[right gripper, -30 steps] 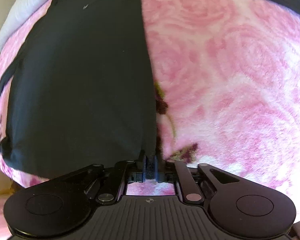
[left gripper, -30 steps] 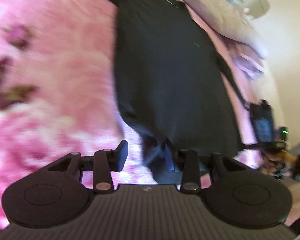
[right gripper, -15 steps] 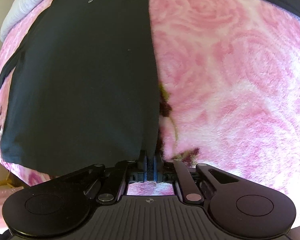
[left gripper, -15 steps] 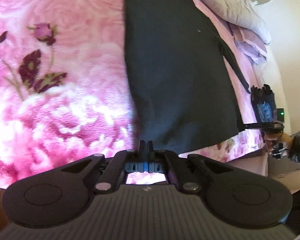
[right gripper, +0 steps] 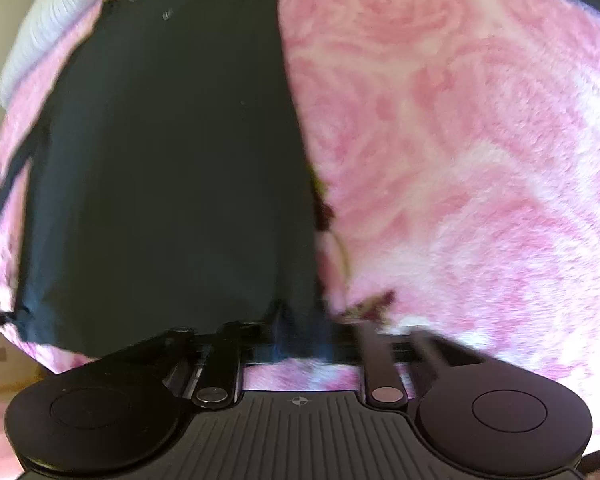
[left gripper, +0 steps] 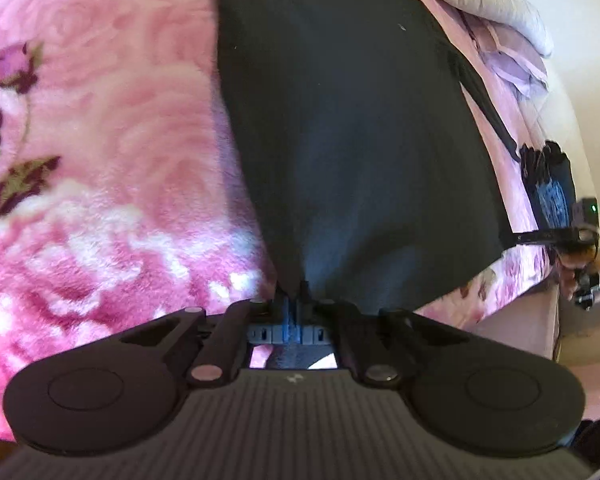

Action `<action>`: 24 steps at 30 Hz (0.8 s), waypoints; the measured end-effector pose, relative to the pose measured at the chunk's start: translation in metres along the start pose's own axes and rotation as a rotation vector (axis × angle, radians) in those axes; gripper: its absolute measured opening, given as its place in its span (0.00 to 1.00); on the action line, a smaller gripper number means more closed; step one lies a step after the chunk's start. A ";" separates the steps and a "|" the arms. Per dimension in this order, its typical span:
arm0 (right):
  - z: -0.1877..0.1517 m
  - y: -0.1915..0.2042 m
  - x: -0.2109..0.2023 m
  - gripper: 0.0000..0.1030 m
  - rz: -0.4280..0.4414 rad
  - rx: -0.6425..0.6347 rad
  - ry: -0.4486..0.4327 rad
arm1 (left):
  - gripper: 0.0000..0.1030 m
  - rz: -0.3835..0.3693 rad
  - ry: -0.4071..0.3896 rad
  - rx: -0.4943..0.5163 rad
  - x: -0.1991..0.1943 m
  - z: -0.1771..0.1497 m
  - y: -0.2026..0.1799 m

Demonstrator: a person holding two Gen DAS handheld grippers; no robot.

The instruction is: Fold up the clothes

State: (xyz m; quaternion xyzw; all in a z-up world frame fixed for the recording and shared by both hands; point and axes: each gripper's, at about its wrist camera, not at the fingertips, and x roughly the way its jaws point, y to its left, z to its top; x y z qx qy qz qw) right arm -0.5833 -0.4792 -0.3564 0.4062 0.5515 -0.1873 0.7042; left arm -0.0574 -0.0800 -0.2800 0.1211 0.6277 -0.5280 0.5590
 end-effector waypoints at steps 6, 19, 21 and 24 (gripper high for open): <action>-0.012 0.005 -0.029 0.02 0.037 -0.047 0.072 | 0.00 0.031 0.031 0.019 -0.033 -0.012 -0.005; -0.022 0.009 -0.015 0.27 -0.122 -0.060 0.054 | 0.07 0.167 0.064 -0.051 -0.053 -0.025 0.017; -0.012 0.022 -0.026 0.29 -0.161 -0.105 -0.007 | 0.11 0.224 0.029 -0.055 -0.075 -0.023 0.024; 0.010 0.051 -0.032 0.33 -0.183 -0.170 -0.084 | 0.20 0.392 -0.061 0.020 -0.108 -0.010 0.036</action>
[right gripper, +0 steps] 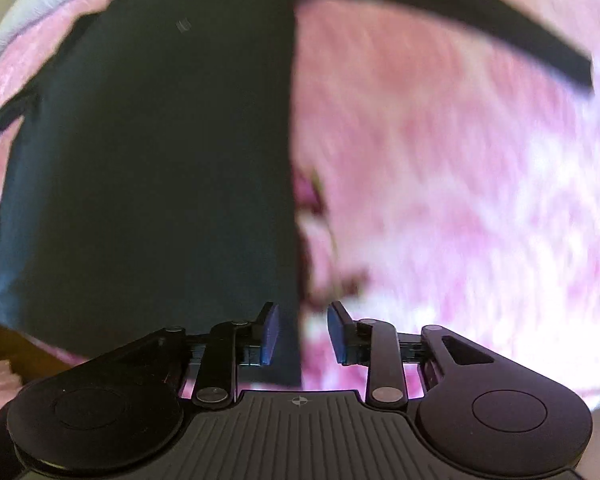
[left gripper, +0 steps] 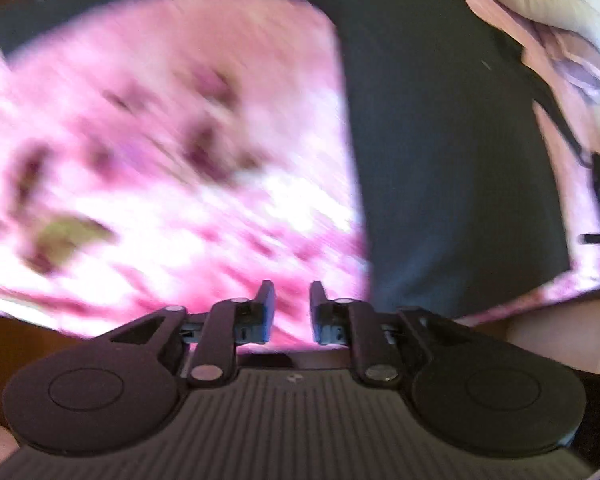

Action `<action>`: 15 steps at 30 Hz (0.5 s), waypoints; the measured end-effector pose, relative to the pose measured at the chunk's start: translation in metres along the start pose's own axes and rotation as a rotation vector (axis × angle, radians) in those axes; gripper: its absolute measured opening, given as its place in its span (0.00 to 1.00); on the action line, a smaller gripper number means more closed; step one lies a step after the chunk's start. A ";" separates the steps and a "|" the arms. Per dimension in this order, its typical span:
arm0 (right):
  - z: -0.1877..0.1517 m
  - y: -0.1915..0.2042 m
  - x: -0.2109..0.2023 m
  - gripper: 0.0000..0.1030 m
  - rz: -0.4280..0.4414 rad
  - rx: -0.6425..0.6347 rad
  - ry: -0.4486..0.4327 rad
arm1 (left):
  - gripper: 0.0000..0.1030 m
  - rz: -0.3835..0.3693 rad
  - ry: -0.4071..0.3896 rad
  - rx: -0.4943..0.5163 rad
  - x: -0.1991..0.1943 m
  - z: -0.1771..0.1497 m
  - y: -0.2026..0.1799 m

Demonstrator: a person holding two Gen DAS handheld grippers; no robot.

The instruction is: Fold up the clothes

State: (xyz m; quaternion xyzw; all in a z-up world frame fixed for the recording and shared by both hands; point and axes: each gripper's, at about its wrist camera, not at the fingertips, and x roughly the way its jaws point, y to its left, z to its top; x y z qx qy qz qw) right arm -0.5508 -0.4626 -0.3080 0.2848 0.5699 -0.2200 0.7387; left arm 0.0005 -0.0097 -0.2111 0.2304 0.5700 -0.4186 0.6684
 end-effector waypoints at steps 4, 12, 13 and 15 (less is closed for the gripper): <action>0.052 0.053 0.020 0.36 0.048 -0.083 -0.021 | 0.28 0.288 -0.071 0.283 -0.002 0.033 0.016; 0.097 0.171 0.070 0.40 0.071 -0.127 -0.072 | 0.28 0.650 -0.029 0.962 0.085 0.071 0.097; 0.100 0.184 0.078 0.40 0.067 -0.127 -0.065 | 0.28 0.652 -0.028 1.019 0.093 0.073 0.106; 0.103 0.208 0.092 0.40 0.051 -0.132 -0.047 | 0.14 0.654 -0.025 1.133 0.109 0.076 0.125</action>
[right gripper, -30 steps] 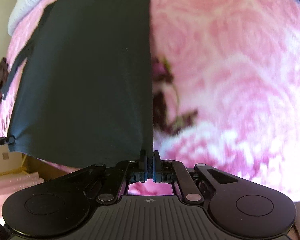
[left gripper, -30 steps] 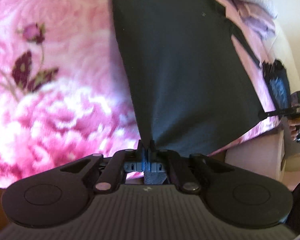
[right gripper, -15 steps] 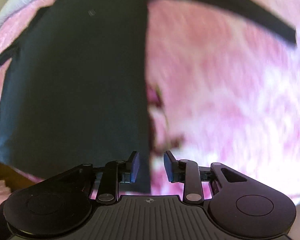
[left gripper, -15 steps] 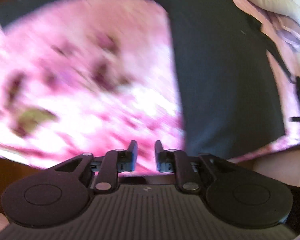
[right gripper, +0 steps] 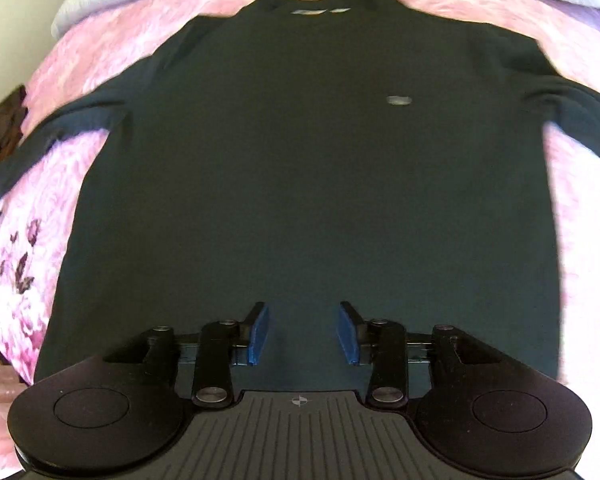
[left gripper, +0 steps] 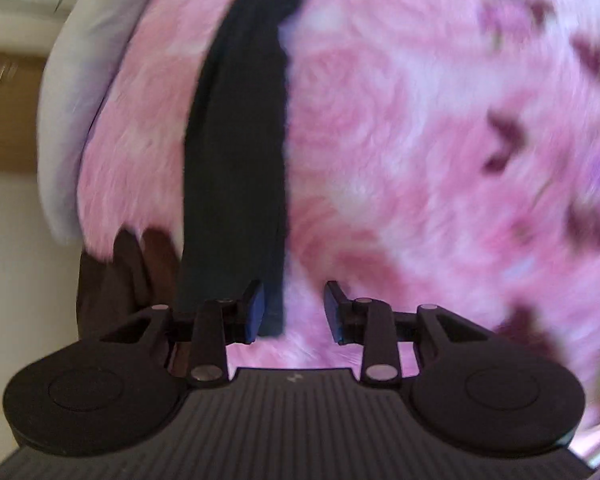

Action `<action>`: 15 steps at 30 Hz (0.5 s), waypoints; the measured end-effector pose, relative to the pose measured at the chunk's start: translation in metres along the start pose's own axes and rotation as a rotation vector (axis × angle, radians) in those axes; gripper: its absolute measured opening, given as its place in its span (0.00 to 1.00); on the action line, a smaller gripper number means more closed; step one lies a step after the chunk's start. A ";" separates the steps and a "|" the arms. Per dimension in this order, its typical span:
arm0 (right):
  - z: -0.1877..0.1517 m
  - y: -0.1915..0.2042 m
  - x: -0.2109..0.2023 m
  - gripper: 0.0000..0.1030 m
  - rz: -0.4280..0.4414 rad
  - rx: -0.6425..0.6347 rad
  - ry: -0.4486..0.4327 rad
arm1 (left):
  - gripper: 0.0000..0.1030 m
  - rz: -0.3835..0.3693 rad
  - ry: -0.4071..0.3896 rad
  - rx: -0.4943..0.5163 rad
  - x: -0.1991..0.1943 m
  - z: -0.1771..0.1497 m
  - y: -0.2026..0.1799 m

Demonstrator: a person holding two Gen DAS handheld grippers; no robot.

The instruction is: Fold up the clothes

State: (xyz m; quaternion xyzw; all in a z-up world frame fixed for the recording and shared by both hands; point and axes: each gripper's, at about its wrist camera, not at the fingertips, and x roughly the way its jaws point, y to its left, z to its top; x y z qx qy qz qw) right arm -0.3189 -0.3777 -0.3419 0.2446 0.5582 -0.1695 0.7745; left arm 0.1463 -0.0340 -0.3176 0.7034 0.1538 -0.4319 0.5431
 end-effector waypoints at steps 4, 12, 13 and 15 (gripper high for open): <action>0.005 0.029 0.020 0.40 0.005 0.010 0.025 | 0.02 0.051 0.048 -0.029 0.011 -0.026 0.018; 0.002 0.040 0.008 0.42 -0.007 0.019 0.012 | 0.15 0.031 0.088 -0.097 0.017 -0.044 0.017; -0.002 0.040 0.007 0.42 -0.017 0.023 0.007 | 0.16 0.027 0.111 -0.157 0.017 -0.045 0.020; -0.009 0.026 -0.001 0.42 -0.043 0.040 -0.021 | 0.19 0.017 0.163 -0.280 0.016 -0.048 0.026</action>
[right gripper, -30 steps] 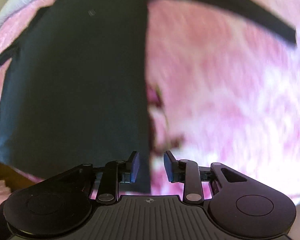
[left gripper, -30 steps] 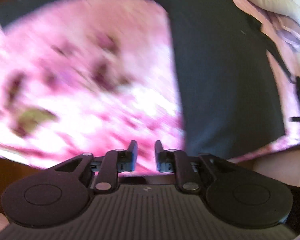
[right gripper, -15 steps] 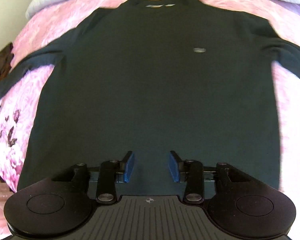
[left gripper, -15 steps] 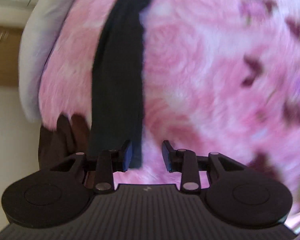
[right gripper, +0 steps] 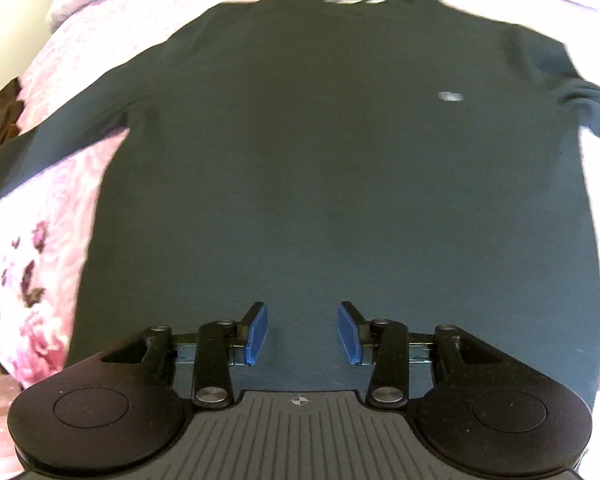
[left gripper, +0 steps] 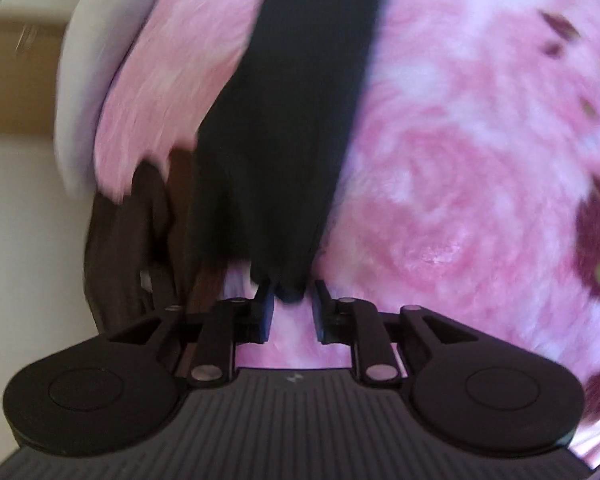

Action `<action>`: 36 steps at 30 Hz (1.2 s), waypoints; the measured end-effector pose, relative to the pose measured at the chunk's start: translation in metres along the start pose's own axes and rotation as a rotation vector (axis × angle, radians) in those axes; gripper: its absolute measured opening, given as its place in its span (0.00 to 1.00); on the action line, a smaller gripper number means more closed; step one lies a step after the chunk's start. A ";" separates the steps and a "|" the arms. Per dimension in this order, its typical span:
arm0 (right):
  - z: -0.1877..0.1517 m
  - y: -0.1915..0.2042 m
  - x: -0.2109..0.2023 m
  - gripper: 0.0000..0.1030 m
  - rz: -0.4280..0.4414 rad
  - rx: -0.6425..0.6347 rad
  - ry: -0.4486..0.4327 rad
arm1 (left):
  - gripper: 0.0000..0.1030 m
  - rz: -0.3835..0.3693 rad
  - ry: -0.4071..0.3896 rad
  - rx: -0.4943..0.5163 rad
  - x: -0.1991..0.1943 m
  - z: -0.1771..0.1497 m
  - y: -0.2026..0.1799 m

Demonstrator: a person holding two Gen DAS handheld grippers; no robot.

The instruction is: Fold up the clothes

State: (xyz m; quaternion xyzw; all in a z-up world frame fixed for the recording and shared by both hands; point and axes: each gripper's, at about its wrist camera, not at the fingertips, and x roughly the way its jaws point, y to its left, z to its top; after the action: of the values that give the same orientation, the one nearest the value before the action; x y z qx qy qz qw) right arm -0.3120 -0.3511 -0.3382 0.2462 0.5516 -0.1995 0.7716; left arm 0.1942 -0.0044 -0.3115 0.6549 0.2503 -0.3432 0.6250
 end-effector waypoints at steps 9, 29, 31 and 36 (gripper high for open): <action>-0.029 -0.208 -0.054 0.43 -0.245 0.263 -0.165 | 0.27 0.043 0.029 -0.213 -0.099 0.046 -0.030; -0.046 -0.443 0.004 0.00 -0.815 -0.803 -0.075 | 0.37 -0.106 -0.130 -0.044 -0.242 0.304 -0.260; -0.052 -0.460 0.001 0.00 -0.838 -0.766 -0.041 | 0.37 -0.101 -0.146 -0.040 -0.246 0.308 -0.257; -0.071 -0.452 -0.016 0.00 -0.831 -0.637 -0.047 | 0.37 -0.104 -0.174 -0.047 -0.239 0.305 -0.251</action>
State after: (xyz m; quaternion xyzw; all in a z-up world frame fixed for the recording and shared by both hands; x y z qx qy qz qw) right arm -0.6325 -0.6694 -0.4145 -0.2448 0.6185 -0.3165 0.6763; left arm -0.1904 -0.2588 -0.2865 0.5938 0.2368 -0.4247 0.6410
